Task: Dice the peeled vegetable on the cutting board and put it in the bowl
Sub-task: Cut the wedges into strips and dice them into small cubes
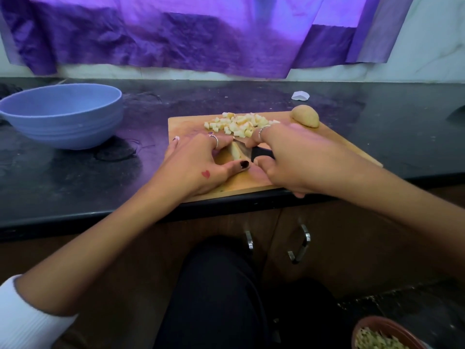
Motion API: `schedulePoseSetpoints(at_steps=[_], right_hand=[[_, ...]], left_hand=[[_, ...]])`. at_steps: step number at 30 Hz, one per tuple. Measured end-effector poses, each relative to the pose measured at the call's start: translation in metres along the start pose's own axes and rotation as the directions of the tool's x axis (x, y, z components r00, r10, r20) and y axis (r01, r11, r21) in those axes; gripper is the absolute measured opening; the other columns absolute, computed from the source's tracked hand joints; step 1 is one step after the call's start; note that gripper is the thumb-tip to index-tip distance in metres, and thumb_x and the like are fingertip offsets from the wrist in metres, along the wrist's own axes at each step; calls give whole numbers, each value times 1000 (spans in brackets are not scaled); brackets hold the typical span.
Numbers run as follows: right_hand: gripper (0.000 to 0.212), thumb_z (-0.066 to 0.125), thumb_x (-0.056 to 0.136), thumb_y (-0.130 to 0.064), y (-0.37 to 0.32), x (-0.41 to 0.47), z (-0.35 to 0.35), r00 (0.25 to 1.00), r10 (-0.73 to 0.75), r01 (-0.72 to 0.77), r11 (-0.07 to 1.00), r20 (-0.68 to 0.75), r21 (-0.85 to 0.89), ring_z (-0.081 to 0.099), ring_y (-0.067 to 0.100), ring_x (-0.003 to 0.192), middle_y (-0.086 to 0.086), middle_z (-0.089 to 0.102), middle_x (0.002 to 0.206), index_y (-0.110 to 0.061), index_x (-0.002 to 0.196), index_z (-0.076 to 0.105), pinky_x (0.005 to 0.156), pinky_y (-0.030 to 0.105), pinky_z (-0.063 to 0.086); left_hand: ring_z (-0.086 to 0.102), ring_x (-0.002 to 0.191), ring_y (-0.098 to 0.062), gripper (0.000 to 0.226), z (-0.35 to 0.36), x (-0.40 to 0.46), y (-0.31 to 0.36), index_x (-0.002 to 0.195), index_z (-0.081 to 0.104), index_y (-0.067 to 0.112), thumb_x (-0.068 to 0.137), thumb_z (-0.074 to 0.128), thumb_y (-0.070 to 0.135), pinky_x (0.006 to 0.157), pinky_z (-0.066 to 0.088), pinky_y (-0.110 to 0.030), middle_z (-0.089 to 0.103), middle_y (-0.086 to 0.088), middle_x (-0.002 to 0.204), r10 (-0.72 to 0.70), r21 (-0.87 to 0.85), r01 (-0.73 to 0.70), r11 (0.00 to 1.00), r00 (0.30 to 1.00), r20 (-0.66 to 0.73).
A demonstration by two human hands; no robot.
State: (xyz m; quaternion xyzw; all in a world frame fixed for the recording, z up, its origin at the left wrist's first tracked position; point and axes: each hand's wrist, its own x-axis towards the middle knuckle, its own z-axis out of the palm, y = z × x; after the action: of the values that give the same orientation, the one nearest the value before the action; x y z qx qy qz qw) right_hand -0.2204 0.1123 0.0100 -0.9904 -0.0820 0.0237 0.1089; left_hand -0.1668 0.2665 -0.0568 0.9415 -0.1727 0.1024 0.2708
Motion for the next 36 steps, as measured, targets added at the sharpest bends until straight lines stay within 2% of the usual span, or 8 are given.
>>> schedulePoseSetpoints(at_steps=[5, 11, 18, 24, 28, 31, 33, 36], right_hand=[[31, 47, 96, -33, 11, -13, 0, 1000, -8, 8, 999, -1, 37, 52, 6, 34, -4, 48, 31, -37, 127, 45, 43, 19, 37], [28, 47, 97, -27, 7, 1, 12, 999, 5, 5, 982, -52, 190, 44, 4, 24, 1, 50, 57, -28, 125, 48, 32, 14, 31], [33, 46, 98, -28, 23, -28, 13, 1000, -8, 1, 960, 23, 281, 45, 6, 28, -12, 46, 58, -33, 130, 41, 39, 21, 37], [36, 45, 98, -28, 17, -9, 25, 1000, 7, -7, 936, 1, 351, 44, 7, 30, 5, 59, 58, -32, 133, 38, 37, 20, 37], [34, 45, 99, -29, 17, -9, 29, 1000, 10, -3, 952, -23, 306, 46, 4, 27, 1, 59, 63, -32, 132, 37, 34, 18, 36], [39, 46, 98, -29, 24, -31, 25, 1000, 2, 1, 964, -13, 265, 49, 5, 28, 0, 54, 85, -31, 136, 37, 33, 18, 36], [37, 46, 98, -29, 25, -44, 22, 1000, 11, -4, 974, -28, 228, 50, 7, 29, -1, 45, 88, -31, 134, 39, 34, 18, 37], [37, 48, 97, -25, 15, -53, 21, 997, -36, 36, 999, -72, -7, 46, 6, 54, -6, 34, 80, -32, 133, 40, 49, 21, 39]], left_hand=[[48, 121, -17, 71, 0, 2, -1, 124, 59, 35, 63, 51, 70, 107, 34, -46, 60, 6, 119, -11, -29, 10, 1000, 1000, -14], [54, 105, -10, 54, -5, 4, 0, 123, 62, 34, 73, 72, 51, 96, 45, -35, 59, 9, 105, -42, -118, 43, 992, 999, 10], [57, 103, -13, 56, -6, 5, 1, 123, 62, 30, 72, 74, 50, 95, 48, -39, 62, 1, 110, -56, -138, 57, 989, 998, 14], [57, 105, -12, 53, -6, 3, 1, 121, 63, 35, 72, 72, 52, 94, 48, -39, 63, 4, 112, -47, -123, 48, 991, 999, 6], [54, 105, -5, 50, -6, 1, 1, 121, 63, 37, 73, 71, 51, 95, 47, -31, 60, 14, 113, -27, -124, 25, 992, 1000, -12], [55, 104, -7, 53, -6, 2, -1, 121, 62, 37, 72, 70, 54, 95, 48, -36, 61, 10, 112, -5, -116, 3, 993, 1000, -18], [56, 104, -9, 53, -6, 2, -2, 122, 61, 37, 73, 69, 54, 95, 48, -37, 61, 7, 114, -13, -115, 12, 993, 1000, -11], [54, 106, -4, 55, -5, 1, -3, 125, 60, 34, 74, 70, 54, 97, 47, -35, 59, 9, 117, -7, -133, 8, 991, 1000, 9]])
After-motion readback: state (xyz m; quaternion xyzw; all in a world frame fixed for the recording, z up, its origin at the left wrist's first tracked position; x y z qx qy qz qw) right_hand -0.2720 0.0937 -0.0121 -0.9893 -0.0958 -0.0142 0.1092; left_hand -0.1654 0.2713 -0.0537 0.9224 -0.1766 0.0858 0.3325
